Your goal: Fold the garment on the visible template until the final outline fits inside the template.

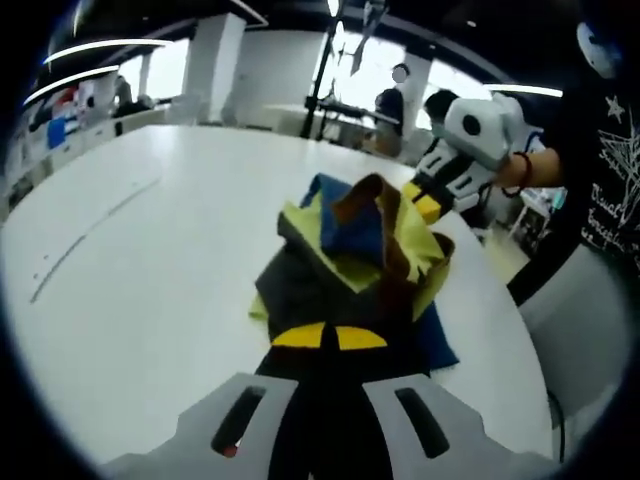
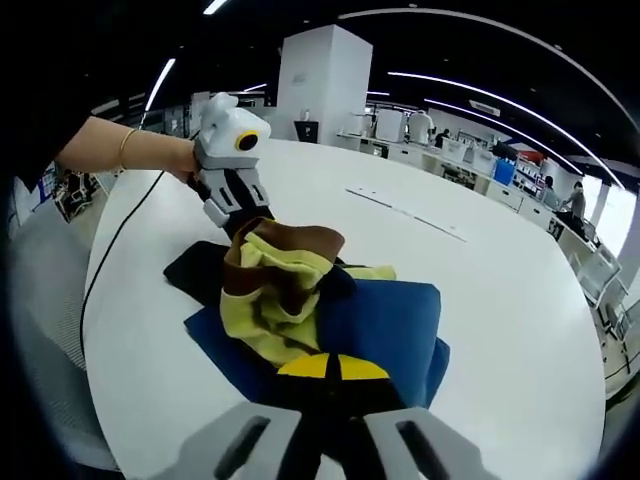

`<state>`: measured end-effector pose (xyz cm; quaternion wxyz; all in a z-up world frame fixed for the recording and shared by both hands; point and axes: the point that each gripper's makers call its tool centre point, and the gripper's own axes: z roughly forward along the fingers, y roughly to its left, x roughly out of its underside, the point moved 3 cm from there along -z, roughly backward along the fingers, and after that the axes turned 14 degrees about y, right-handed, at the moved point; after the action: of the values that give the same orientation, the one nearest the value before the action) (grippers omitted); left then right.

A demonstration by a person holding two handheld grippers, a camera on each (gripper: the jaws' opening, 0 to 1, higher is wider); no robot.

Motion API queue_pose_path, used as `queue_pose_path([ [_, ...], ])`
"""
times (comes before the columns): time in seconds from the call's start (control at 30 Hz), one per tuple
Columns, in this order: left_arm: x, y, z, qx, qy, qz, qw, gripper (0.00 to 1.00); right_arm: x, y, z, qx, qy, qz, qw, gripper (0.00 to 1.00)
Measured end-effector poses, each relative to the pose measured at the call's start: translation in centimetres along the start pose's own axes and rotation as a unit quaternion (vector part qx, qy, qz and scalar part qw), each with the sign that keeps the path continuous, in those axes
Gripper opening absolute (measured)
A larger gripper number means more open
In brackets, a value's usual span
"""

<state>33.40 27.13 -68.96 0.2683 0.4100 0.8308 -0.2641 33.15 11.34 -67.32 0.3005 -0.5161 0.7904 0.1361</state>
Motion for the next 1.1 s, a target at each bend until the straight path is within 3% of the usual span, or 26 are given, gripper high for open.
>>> queue_pose_path([
  [0.57,1.0,-0.8,-3.6,-0.047,-0.022,-0.040,0.9978,0.00,-0.6,0.0,-1.4,0.008,-0.016,-0.012,0.9998,0.00],
  [0.8,1.5,-1.2,-4.3,-0.060,-0.018,-0.051,0.9968,0.00,-1.2,-0.3,-2.2,0.009,-0.025,-0.004,0.9996,0.00],
  [1.1,1.7,-1.8,-6.2,-0.080,-0.040,-0.078,0.9930,0.00,-1.7,-1.3,-3.5,0.025,-0.031,-0.004,0.9992,0.00],
])
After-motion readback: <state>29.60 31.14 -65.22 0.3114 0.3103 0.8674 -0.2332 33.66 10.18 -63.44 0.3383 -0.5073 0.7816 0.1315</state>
